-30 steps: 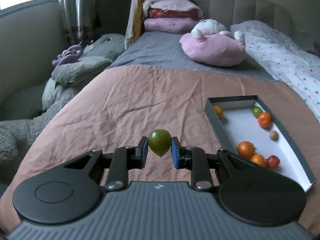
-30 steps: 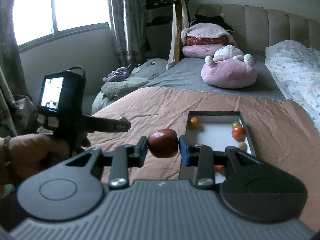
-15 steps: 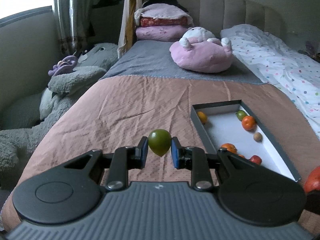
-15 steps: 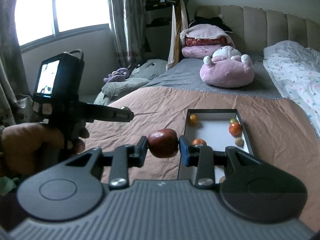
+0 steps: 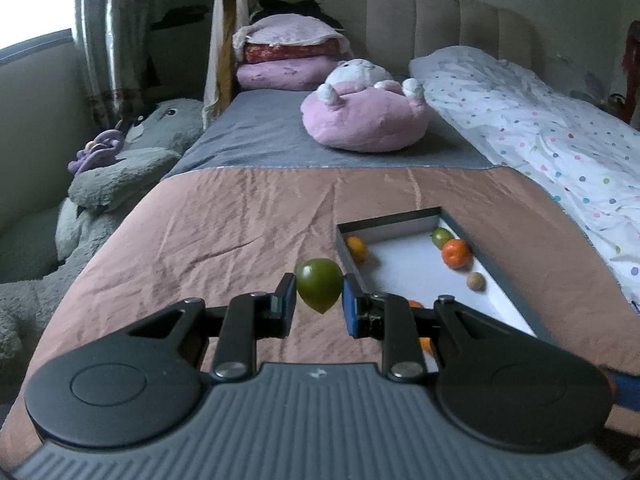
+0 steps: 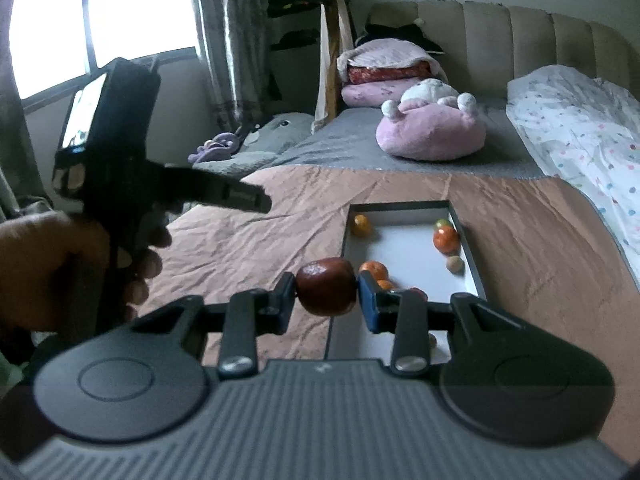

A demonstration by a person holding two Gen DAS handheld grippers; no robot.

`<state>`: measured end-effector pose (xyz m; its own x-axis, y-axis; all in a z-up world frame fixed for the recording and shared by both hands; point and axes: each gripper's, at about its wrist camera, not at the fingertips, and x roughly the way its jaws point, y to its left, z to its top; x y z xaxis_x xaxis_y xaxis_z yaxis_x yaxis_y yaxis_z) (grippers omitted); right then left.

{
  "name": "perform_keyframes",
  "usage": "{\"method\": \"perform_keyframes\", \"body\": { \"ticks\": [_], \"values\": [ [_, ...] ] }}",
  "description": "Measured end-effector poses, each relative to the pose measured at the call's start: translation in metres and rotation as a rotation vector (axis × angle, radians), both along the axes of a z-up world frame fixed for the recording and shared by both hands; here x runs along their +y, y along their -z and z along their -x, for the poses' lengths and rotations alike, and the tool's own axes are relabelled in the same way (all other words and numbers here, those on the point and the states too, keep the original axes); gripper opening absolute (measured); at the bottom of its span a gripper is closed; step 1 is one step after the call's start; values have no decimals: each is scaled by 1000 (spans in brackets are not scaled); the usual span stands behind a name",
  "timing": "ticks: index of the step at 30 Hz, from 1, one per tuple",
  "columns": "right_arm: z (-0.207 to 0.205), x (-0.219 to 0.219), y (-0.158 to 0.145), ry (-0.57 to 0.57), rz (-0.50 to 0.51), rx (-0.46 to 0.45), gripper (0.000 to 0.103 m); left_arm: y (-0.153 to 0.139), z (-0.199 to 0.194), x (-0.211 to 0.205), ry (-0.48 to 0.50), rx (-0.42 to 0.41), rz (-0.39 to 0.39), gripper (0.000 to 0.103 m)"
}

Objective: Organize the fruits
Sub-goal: 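Carry the green and red tomatoes over the white box with both tools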

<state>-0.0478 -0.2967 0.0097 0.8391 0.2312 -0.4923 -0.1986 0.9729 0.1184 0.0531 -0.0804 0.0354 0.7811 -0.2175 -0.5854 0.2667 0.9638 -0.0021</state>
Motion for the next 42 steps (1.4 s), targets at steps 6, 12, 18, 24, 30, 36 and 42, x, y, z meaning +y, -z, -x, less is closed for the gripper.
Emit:
{"method": "perform_keyframes", "body": {
  "ticks": [6,12,18,24,30,36,42],
  "values": [
    [-1,-8,5,12,0,13,37,1,-7,-26,39,5,-1,29],
    [-1,-21,6,38,-1,24,37,3,-14,-51,76,11,5,29],
    [0,-31,8,60,3,36,37,4,-20,-75,111,11,9,29],
    [-2,-36,13,65,0,53,37,9,-27,-90,134,18,-1,29],
    [-3,-36,12,59,-1,57,37,13,-34,-100,147,23,-5,29],
    [-5,-37,14,66,0,67,37,20,-40,-106,159,32,-11,29],
    [-7,-36,18,63,1,81,37,27,-47,-106,159,42,-17,29]
  ]
}}
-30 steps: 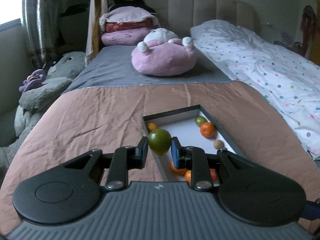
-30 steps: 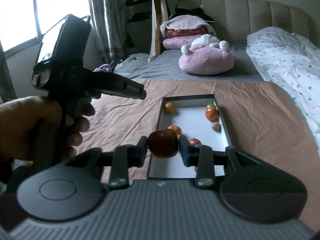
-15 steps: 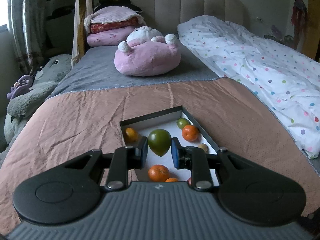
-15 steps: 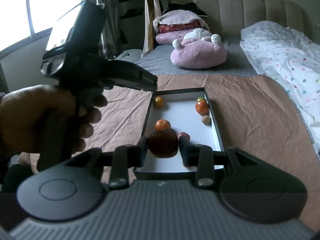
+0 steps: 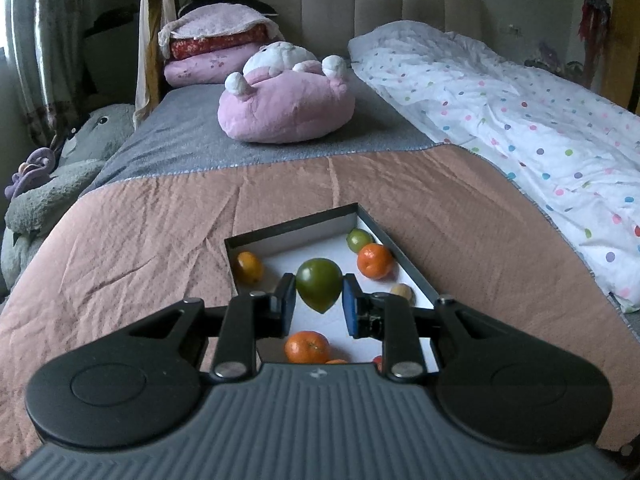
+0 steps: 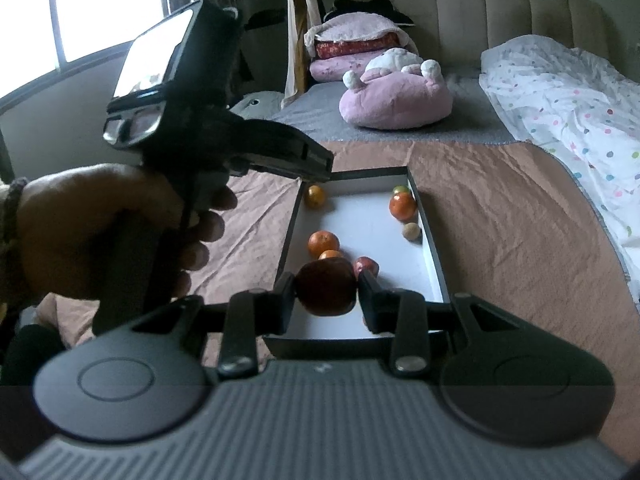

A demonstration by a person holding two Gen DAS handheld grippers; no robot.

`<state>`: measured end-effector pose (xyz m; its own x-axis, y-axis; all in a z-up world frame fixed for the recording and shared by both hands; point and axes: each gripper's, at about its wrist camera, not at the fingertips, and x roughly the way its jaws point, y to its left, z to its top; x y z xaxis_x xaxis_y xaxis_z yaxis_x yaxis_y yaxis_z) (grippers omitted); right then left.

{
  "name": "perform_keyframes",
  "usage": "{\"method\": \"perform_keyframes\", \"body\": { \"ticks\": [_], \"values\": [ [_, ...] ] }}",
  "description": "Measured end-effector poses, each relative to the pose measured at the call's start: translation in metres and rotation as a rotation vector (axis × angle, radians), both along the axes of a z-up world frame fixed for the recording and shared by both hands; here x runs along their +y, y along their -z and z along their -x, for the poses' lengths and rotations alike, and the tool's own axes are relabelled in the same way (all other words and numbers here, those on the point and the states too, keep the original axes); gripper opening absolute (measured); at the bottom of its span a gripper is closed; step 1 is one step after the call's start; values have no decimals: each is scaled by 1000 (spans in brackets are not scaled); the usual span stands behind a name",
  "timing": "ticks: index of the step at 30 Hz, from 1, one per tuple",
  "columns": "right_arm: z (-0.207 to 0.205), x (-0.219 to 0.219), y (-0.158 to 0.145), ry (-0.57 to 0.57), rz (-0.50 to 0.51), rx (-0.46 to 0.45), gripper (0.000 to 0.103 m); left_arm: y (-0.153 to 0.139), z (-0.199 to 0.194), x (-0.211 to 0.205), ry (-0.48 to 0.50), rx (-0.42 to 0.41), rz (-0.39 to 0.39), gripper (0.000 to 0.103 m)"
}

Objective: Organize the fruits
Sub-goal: 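Carry the green and red tomatoes over the white box with both tools, then open the left tool to drop the green tomato into the box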

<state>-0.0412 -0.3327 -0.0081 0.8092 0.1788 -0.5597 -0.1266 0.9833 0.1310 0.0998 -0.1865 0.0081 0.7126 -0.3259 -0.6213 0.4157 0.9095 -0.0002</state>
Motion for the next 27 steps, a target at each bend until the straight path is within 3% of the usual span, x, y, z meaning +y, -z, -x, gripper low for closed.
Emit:
{"method": "perform_keyframes", "body": {
  "ticks": [15,20,27],
  "values": [
    [-4,-1,1,1,3,6,37,3,-12,-15,32,-6,-18,30],
    [-4,0,0,-1,5,6,37,1,-11,-17,33,-17,-27,48],
    [-3,1,0,2,5,3,37,-3,-7,-17,39,-30,-25,50]
  ]
}}
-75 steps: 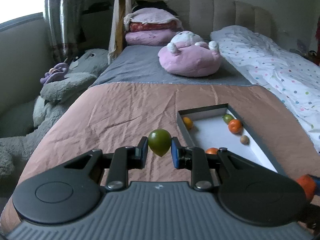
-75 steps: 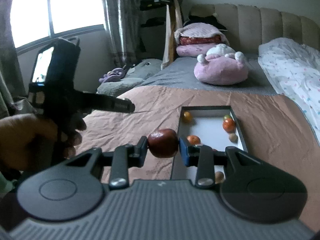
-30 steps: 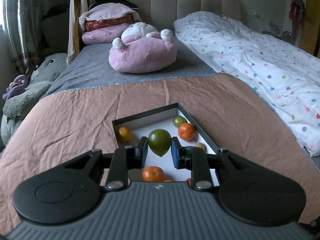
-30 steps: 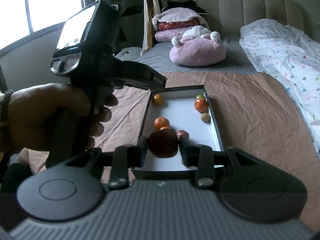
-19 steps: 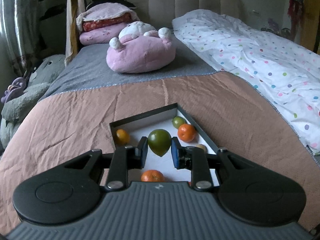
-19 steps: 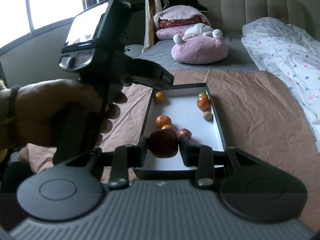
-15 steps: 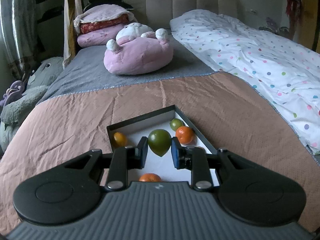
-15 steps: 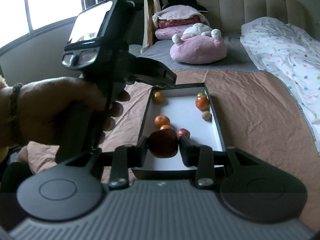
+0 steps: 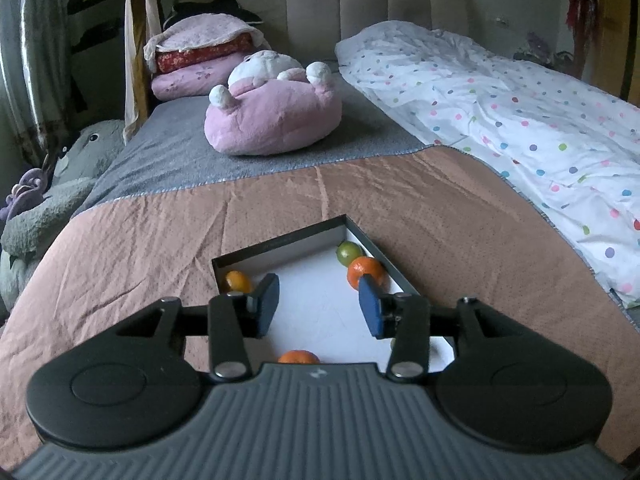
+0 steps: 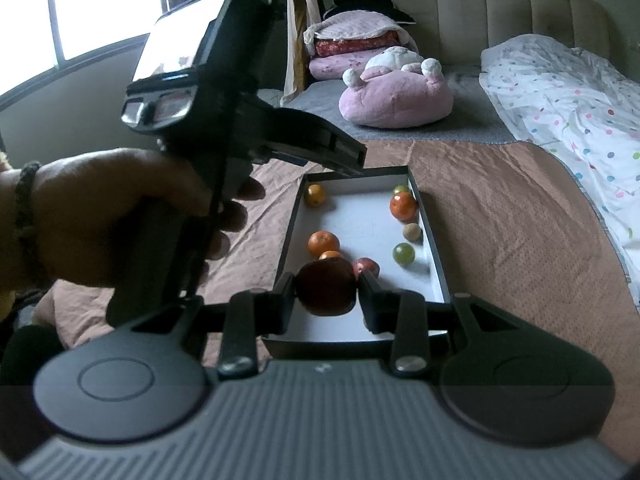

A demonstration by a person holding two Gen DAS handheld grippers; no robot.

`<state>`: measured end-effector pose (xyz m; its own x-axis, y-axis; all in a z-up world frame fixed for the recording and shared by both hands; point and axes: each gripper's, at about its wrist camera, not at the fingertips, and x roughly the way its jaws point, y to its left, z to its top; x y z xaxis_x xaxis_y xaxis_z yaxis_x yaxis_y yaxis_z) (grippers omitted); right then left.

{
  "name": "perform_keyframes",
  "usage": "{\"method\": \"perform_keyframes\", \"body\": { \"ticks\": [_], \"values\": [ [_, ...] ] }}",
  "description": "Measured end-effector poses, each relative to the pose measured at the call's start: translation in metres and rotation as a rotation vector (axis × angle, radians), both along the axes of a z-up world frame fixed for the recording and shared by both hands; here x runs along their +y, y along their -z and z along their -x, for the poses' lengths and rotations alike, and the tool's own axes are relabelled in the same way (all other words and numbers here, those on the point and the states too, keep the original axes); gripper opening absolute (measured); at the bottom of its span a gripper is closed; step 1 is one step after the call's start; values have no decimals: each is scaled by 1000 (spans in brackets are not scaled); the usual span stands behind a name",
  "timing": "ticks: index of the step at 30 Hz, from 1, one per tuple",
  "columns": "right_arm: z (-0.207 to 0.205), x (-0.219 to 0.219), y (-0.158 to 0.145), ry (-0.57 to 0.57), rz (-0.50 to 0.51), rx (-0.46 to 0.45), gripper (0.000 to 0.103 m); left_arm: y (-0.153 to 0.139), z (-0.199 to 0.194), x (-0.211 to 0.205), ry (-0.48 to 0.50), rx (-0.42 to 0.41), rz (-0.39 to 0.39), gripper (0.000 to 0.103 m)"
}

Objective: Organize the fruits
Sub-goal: 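Open the left tool to drop the green tomato into the box, then lower the right tool into the box and open it to release the red tomato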

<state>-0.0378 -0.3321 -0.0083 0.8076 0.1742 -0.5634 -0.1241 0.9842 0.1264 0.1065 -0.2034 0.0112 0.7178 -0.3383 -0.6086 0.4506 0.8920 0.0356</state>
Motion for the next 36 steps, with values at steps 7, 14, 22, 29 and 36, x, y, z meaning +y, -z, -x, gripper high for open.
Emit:
{"method": "perform_keyframes", "body": {
  "ticks": [7,14,22,29,36],
  "values": [
    [-1,2,-2,-2,7,-9,37,-5,7,8,-8,-3,7,50],
    [-3,-3,-7,21,14,-28,37,-11,16,19,-15,-8,15,54],
    [-16,-12,1,65,-4,-5,37,-15,28,35,-31,-7,32,57],
    [-43,-12,11,65,28,27,37,-14,39,51,-50,1,39,62],
    [-75,-9,22,52,42,51,37,-10,54,68,-61,11,39,64]
  ]
}}
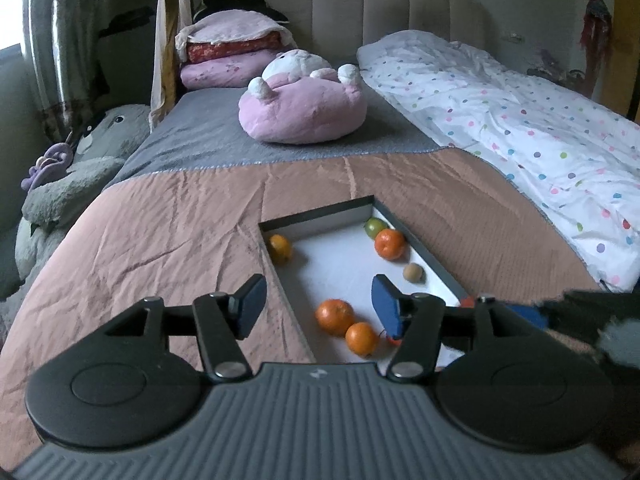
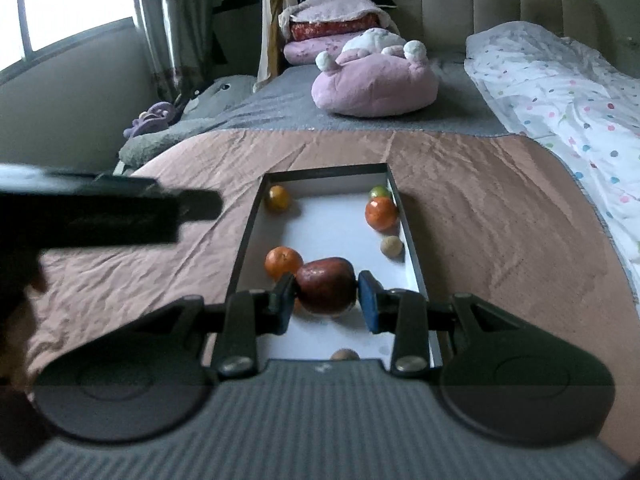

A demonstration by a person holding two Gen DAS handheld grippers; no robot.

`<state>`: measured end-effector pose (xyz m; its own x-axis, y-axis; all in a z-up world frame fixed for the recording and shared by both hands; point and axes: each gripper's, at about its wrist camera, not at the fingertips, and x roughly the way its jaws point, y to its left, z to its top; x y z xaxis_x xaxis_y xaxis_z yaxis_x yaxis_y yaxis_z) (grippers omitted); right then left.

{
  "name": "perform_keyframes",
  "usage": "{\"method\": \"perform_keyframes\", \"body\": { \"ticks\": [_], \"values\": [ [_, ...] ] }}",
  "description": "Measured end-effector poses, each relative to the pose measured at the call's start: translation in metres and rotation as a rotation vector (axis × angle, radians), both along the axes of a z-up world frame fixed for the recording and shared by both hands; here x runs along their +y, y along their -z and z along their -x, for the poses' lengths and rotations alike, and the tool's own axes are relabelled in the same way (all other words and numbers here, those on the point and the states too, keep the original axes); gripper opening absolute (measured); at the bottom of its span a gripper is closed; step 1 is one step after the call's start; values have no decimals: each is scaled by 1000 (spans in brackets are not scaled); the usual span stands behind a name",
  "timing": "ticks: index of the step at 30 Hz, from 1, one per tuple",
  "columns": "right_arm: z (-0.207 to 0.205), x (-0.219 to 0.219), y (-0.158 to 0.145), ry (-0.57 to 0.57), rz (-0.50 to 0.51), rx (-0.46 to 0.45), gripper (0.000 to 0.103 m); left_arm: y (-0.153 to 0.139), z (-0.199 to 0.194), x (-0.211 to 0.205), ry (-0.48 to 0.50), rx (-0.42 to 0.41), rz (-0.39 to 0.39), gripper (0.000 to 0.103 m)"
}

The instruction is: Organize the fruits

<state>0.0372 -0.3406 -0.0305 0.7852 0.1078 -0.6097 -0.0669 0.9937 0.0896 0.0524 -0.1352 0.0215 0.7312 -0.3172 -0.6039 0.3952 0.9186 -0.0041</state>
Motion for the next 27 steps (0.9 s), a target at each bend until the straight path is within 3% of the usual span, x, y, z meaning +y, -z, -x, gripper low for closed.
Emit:
{"method": "perform_keyframes", "body": {
  "ticks": [7,13,23,27],
  "values": [
    [-23,6,4,15,12,31,39,1,11,18,-32,6,11,74],
    [-21,8,-12,23,3,-26,40,-3,20,25,-52,1,7,87],
    [39,0,-47,45,-40,-120,40,-19,48,31,-43,-70,0,94],
    [68,-2,-55,58,-55,-133,40,-40,68,30,-59,-175,24,101]
  ]
}}
